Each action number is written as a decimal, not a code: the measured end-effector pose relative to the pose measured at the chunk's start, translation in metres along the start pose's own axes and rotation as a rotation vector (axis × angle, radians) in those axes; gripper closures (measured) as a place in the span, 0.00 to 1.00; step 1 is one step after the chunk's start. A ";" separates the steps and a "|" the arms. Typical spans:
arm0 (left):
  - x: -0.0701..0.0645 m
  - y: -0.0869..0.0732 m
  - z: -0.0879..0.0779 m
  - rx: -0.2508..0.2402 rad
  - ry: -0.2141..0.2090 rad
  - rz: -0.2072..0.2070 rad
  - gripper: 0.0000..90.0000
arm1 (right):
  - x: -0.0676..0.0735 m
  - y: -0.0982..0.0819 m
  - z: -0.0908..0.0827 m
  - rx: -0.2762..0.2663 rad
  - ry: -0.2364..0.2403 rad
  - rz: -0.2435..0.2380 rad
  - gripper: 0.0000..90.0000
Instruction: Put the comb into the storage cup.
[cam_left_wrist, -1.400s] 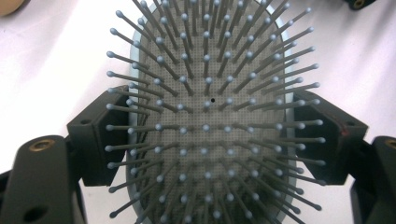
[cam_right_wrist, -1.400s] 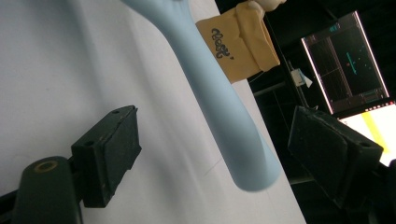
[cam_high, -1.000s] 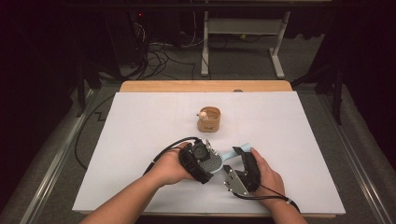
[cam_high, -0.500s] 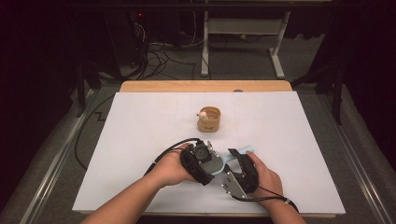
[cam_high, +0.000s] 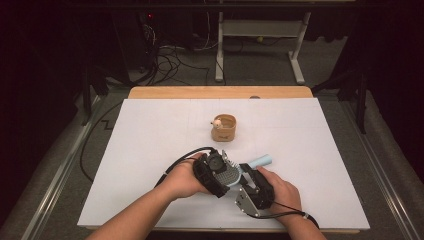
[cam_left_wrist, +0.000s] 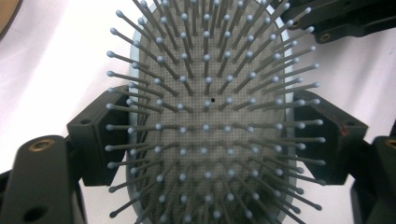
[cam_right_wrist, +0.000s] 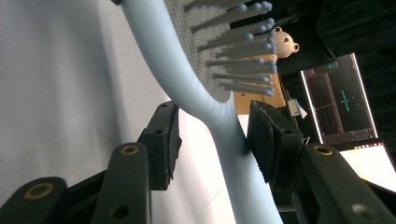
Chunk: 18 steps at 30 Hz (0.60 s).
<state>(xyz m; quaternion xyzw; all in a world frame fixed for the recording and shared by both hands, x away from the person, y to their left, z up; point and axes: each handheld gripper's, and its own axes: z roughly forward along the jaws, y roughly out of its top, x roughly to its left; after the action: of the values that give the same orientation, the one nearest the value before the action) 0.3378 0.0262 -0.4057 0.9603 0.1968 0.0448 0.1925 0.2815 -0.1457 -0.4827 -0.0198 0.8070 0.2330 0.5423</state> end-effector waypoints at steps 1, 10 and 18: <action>0.000 0.000 0.000 0.001 -0.001 0.001 0.23 | 0.000 0.000 0.000 -0.002 -0.003 -0.007 0.63; -0.001 0.002 0.002 0.000 -0.007 0.006 0.23 | 0.000 0.000 0.000 0.002 -0.012 -0.017 0.70; 0.000 0.002 0.001 -0.006 -0.005 0.001 0.22 | 0.000 0.001 0.000 0.007 -0.021 -0.032 0.72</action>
<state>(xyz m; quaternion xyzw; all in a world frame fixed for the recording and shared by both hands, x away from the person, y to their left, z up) 0.3382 0.0242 -0.4064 0.9600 0.1956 0.0430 0.1958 0.2810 -0.1454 -0.4824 -0.0284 0.8017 0.2214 0.5545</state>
